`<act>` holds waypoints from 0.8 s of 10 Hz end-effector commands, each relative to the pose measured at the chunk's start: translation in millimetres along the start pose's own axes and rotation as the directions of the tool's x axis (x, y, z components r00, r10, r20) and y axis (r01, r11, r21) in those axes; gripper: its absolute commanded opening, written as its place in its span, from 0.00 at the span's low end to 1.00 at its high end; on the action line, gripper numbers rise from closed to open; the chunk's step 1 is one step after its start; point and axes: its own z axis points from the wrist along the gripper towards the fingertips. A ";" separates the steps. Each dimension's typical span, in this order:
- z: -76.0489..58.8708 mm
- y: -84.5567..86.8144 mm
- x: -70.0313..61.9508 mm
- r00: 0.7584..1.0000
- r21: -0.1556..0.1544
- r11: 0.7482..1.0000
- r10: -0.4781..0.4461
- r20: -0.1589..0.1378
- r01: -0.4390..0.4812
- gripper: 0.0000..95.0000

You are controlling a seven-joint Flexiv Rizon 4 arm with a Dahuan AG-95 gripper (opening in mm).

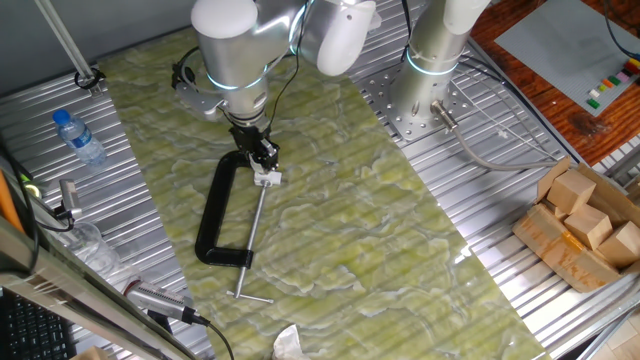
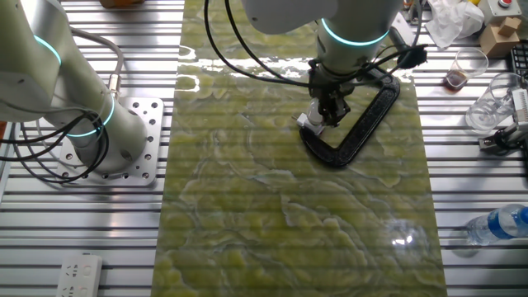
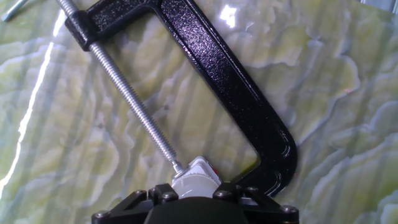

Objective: Take out the light bulb by rotating it

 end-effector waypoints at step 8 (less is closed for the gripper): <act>-1.8 -0.1 0.7 0.915 0.032 0.915 -0.402 -0.033 0.403 0.00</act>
